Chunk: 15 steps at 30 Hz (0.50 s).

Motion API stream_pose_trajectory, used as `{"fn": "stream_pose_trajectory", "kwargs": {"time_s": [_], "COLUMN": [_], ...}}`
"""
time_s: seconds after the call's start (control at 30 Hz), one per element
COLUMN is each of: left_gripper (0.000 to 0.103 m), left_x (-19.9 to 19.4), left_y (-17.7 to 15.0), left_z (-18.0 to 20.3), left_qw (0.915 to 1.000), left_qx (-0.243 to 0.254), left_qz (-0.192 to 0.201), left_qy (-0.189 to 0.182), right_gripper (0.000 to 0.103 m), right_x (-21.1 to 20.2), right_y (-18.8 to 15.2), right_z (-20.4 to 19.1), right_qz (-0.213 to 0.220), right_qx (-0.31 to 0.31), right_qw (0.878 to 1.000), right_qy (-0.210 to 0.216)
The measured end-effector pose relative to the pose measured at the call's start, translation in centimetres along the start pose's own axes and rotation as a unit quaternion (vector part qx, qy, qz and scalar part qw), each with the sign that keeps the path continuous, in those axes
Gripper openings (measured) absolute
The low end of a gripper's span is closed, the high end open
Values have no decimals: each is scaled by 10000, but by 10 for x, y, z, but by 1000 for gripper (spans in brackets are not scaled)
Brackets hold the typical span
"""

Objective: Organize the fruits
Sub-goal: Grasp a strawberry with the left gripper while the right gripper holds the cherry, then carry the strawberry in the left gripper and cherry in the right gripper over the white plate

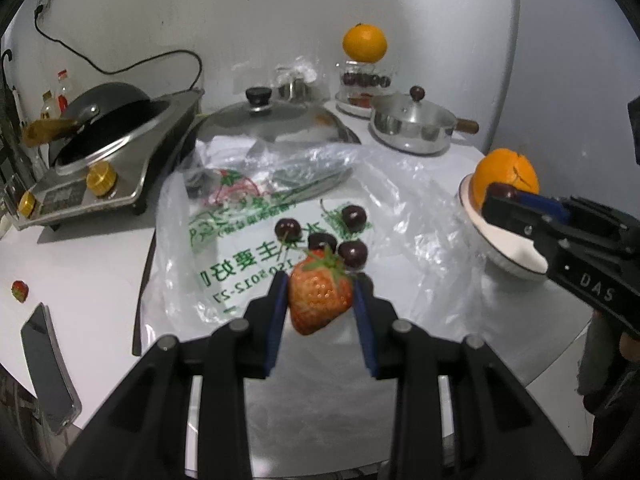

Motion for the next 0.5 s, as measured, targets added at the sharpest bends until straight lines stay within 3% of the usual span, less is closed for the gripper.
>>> {"fn": "stream_pose_trajectory", "kwargs": {"time_s": [0.5], "left_gripper": [33], "left_x": [-10], "left_y": [15], "left_z": [43], "left_qw": [9994], "left_qx": [294], "left_qz": [171], "left_qy": [-97], "right_gripper": [28], "right_x": [-35], "right_y": [-5], "right_z": [41], "right_qz": [211], "right_qx": [168], "right_qw": [9992], "right_qy": [-303]}}
Point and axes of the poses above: each gripper's, at about its wrist camera, not at the fingertips, and x roughly the way its jaws point, z to its right, y to its top, the point moved 4 cm from there along x, roughly the way its jaws point, and after that the axes turned 3 degrees about y, right-handed, at the moved point
